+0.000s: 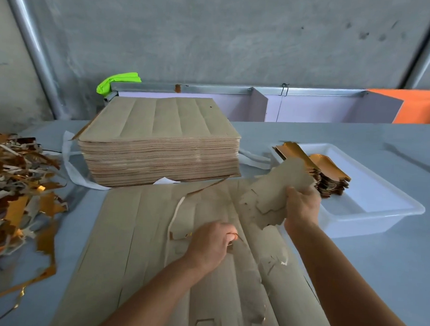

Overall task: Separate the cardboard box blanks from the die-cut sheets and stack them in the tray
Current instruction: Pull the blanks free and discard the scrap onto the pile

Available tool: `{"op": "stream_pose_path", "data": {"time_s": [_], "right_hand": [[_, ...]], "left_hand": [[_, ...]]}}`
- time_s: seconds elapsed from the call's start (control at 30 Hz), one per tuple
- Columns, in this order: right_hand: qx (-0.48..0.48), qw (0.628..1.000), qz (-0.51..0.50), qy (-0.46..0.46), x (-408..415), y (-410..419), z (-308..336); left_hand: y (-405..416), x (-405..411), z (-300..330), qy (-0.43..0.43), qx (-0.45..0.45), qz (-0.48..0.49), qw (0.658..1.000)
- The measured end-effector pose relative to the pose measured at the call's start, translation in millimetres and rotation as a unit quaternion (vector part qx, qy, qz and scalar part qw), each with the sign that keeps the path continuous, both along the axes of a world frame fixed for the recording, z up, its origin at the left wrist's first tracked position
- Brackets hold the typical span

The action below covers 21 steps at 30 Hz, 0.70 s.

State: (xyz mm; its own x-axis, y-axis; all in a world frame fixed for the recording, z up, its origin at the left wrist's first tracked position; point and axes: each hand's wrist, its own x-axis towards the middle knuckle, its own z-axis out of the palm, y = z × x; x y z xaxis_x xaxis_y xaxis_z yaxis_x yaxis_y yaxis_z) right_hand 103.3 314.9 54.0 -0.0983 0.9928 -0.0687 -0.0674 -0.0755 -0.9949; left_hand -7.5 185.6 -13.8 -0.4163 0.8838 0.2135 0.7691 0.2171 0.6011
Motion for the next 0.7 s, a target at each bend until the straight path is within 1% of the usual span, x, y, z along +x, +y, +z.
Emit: {"op": "stream_pose_path", "data": {"time_s": [0.03,0.1,0.17,0.2,0.23,0.27,0.33,0.37,0.4,0.43,0.47,0.6,0.63,0.7], "right_hand": [[0.018,1.0,-0.011,-0.023,3.5,4.1,0.5],[0.08,0.992,0.0,-0.097,10.4,11.7,0.7],[0.154,0.968,0.049,-0.19,15.7,16.4,2.7],[0.193,0.948,0.081,-0.242,16.8,16.1,5.3],[0.235,0.915,0.108,-0.308,16.9,15.3,7.8],[0.279,0.868,0.132,-0.39,16.5,13.7,10.4],[0.35,0.748,0.17,-0.538,12.6,6.7,15.3],[0.364,0.706,0.192,-0.577,8.0,2.2,15.7],[0.361,0.681,0.22,-0.598,2.8,-2.7,12.8],[0.344,0.672,0.247,-0.608,-2.6,-8.6,8.2],[0.325,0.673,0.266,-0.609,-8.4,-13.7,4.7],[0.272,0.71,0.264,-0.594,-27.1,-14.5,0.1],[0.253,0.711,0.262,-0.601,-26.8,-11.2,1.1],[0.229,0.696,0.27,-0.625,-23.4,-6.0,6.2]], "left_hand": [[-2.8,-5.9,-2.9,0.021,-0.006,-0.001,1.0],[-9.8,-15.6,-6.7,0.038,0.005,0.011,0.999],[-15.9,-23.6,-9.0,0.028,0.06,0.042,0.997],[-18.3,-26.1,-8.8,0.016,0.09,0.059,0.994],[-20.0,-27.8,-7.9,0.002,0.113,0.071,0.991],[-21.6,-28.7,-7.1,-0.009,0.127,0.075,0.989],[-24.2,-30.0,-8.0,-0.016,0.134,0.071,0.988],[-25.3,-30.3,-9.1,-0.015,0.131,0.068,0.989],[-26.5,-30.1,-9.7,-0.012,0.125,0.067,0.99],[-27.5,-30.2,-11.1,-0.011,0.123,0.065,0.99],[-28.3,-29.7,-11.6,-0.012,0.122,0.063,0.99],[-29.9,-28.4,-12.9,-0.013,0.134,0.053,0.989],[-31.0,-29.5,-14.4,-0.009,0.138,0.048,0.989],[-33.9,-30.4,-15.8,0.0,0.132,0.043,0.99]]}}
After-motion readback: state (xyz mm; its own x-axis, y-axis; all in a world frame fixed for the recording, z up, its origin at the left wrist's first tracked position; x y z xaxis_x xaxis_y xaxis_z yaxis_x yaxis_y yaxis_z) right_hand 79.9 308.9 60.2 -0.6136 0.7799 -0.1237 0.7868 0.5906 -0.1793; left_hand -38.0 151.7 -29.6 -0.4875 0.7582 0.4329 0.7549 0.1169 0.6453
